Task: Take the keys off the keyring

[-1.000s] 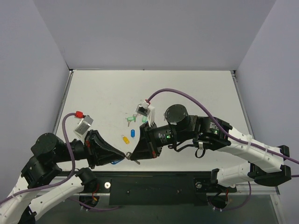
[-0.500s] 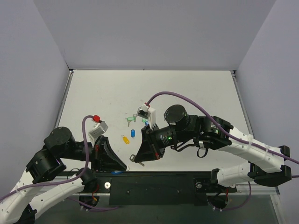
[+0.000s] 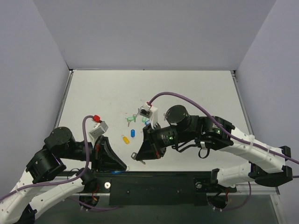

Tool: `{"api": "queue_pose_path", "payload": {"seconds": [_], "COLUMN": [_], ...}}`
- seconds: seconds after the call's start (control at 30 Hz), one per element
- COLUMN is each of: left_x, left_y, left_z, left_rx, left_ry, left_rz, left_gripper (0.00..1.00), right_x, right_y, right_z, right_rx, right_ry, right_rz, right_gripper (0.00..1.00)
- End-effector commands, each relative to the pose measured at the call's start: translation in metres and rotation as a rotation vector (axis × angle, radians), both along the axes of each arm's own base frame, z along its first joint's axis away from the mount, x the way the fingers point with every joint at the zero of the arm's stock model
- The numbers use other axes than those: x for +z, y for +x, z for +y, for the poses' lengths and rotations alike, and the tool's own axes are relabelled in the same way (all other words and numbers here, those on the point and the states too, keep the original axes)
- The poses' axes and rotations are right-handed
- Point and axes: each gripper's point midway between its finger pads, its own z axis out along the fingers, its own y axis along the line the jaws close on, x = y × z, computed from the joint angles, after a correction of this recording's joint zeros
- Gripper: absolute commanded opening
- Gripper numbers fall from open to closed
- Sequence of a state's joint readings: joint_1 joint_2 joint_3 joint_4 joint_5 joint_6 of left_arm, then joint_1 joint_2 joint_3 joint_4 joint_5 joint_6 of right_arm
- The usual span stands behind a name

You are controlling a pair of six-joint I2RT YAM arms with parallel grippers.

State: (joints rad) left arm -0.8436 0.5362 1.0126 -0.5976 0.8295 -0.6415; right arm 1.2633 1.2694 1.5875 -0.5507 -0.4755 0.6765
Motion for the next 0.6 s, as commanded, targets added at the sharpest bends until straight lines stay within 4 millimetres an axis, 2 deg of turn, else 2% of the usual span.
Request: {"api": "queue_pose_path", "payload": {"seconds": [0.0, 0.1, 0.23, 0.4, 0.43, 0.57], "left_x": [0.011, 0.009, 0.003, -0.016, -0.018, -0.031], "left_y": [0.005, 0.006, 0.012, 0.03, 0.033, 0.053], "left_z": [0.002, 0.002, 0.003, 0.003, 0.004, 0.01], "left_rx": [0.043, 0.052, 0.088, 0.195, 0.219, 0.349], "left_ry": [-0.023, -0.022, -0.014, 0.026, 0.028, 0.064], "left_rz": [-0.056, -0.06, -0.062, -0.067, -0.072, -0.08], "left_gripper": [0.0, 0.0, 0.0, 0.0, 0.0, 0.0], "right_x": [0.018, 0.018, 0.008, -0.021, -0.022, -0.053], "right_y": [0.015, 0.025, 0.055, 0.106, 0.11, 0.14], "right_z": [-0.014, -0.025, -0.045, -0.083, -0.09, -0.126], "right_rx": [-0.082, -0.14, -0.299, -0.599, -0.633, -0.839], "right_ry": [0.043, 0.049, 0.015, -0.101, -0.105, -0.21], "right_rz": [-0.071, -0.093, -0.143, -0.214, -0.22, -0.225], "right_gripper": [0.0, 0.0, 0.0, 0.0, 0.0, 0.0]}}
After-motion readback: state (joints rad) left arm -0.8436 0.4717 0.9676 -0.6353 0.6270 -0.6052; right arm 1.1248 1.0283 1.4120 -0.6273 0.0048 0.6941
